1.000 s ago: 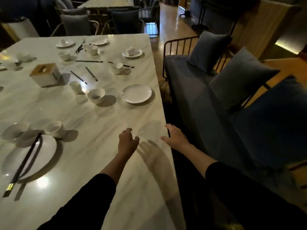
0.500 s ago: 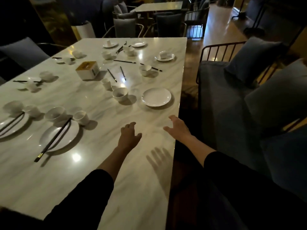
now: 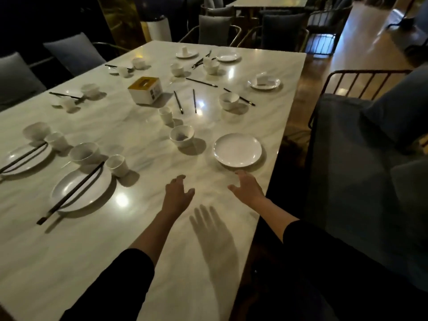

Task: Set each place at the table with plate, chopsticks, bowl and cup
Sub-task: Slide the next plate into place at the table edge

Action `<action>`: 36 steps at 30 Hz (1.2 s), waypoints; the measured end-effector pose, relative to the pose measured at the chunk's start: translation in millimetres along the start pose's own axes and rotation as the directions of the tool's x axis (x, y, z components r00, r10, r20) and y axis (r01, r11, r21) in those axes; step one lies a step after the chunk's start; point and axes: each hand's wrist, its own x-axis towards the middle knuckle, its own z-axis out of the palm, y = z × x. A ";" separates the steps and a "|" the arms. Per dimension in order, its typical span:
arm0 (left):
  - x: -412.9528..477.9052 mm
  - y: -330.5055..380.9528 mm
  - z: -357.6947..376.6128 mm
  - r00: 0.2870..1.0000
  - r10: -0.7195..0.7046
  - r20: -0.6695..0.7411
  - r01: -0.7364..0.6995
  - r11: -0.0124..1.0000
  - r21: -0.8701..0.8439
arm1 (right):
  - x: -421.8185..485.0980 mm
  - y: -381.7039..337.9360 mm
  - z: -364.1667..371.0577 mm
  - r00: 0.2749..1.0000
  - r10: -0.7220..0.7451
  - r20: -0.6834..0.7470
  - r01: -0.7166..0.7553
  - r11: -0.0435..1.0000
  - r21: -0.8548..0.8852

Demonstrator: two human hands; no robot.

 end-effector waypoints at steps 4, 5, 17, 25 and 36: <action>58.0 34.7 22.1 0.998 -0.055 -0.026 0.054 0.998 -0.014 | 83.0 18.0 -11.7 0.999 -0.040 0.011 0.041 0.998 -0.039; 68.2 41.0 27.5 0.996 -0.082 -0.027 0.081 0.997 -0.010 | 99.8 22.0 -15.7 0.999 -0.047 0.025 0.049 0.997 -0.063; 116.2 71.3 73.0 0.941 -0.339 0.002 0.338 0.938 -0.083 | 205.0 67.2 -59.3 0.990 0.137 0.022 -0.127 0.958 -0.256; 157.9 106.2 102.0 0.914 -0.399 0.070 0.401 0.867 -0.295 | 236.5 66.2 -61.4 0.983 0.098 0.157 -0.045 0.950 -0.310; 232.1 114.6 129.8 0.794 -0.548 -0.263 0.402 0.798 -0.450 | 364.0 49.2 -45.1 0.935 -0.193 0.297 0.250 0.954 -0.167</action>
